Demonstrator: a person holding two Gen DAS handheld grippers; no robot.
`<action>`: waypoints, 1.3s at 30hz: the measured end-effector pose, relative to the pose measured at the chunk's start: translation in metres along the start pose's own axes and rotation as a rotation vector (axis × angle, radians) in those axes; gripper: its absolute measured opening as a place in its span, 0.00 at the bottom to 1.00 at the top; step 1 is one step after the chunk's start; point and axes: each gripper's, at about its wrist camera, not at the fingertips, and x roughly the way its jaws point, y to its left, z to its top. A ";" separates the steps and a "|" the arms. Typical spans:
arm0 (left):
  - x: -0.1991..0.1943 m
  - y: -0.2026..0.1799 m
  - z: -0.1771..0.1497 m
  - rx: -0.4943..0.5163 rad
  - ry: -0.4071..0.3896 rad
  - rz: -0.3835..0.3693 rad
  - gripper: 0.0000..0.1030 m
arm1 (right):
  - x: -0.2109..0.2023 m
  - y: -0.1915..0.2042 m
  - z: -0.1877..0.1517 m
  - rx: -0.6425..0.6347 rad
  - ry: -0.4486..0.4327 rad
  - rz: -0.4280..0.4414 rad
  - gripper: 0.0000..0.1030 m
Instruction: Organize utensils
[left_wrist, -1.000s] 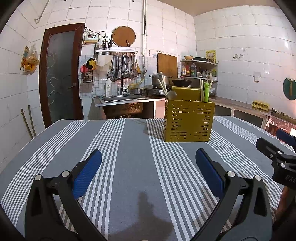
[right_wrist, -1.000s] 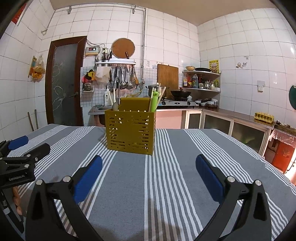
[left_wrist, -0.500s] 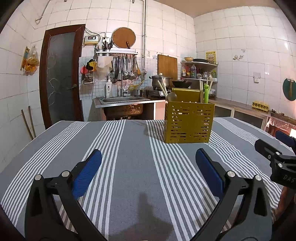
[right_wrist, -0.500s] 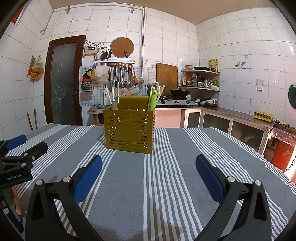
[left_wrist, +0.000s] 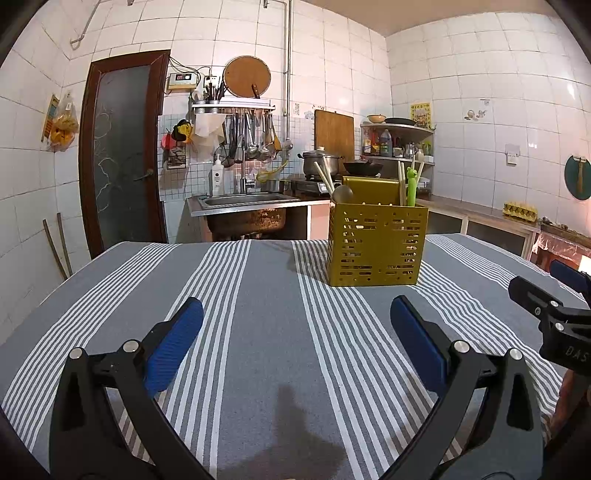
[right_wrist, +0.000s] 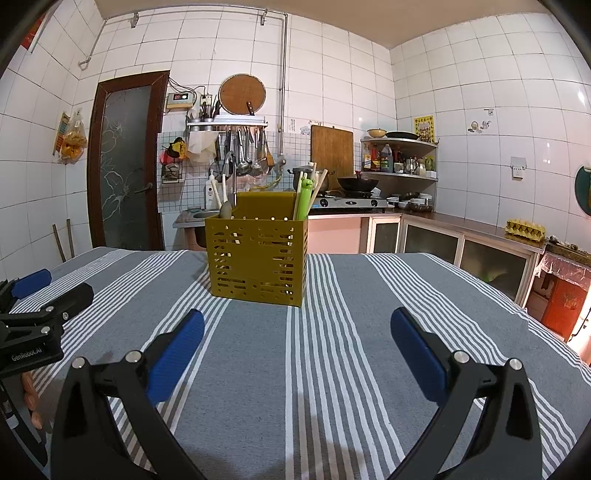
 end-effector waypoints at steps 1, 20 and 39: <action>0.000 0.000 0.000 0.000 0.000 0.000 0.95 | 0.000 0.000 0.000 0.000 0.000 0.000 0.96; -0.003 -0.001 0.000 0.005 0.000 0.006 0.95 | 0.001 0.000 0.000 0.000 0.004 -0.001 0.96; 0.002 0.004 0.002 -0.007 0.011 0.003 0.95 | 0.003 -0.001 -0.001 0.001 0.007 -0.001 0.96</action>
